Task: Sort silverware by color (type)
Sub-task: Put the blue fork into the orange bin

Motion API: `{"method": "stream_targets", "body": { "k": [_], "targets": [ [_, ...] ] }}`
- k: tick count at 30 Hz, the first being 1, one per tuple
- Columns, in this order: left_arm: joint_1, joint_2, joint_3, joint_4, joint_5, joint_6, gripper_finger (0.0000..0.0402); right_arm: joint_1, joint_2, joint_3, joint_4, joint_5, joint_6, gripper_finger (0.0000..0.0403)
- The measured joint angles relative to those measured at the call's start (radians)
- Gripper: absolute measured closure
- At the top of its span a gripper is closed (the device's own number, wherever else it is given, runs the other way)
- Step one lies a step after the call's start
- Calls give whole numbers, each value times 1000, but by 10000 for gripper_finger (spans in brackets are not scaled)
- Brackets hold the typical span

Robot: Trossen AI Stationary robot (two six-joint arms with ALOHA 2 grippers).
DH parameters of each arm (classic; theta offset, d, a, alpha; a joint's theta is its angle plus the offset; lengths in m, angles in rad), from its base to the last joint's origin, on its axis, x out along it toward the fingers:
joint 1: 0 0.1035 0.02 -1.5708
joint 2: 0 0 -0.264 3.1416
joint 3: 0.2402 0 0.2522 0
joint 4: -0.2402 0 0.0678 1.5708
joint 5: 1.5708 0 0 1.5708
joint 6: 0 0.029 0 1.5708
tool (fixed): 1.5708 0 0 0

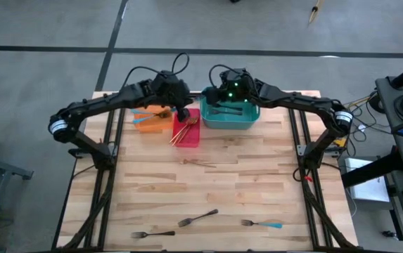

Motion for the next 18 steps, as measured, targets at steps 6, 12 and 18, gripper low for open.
{"method": "stream_targets", "body": {
  "k": [6, 12, 18],
  "targets": [
    [73, -17, 16, -166, 0, 76, 401, -40, -22, 0, -55, -114, -27, 231],
    [143, -80, -19, -240, 0, 155, 401, -80, -78, 0, -149, -498, -285, 234],
    [193, -95, -25, -344, 2, 208, 401, -68, -151, 1, -204, -721, -375, 267]
  ]
}}
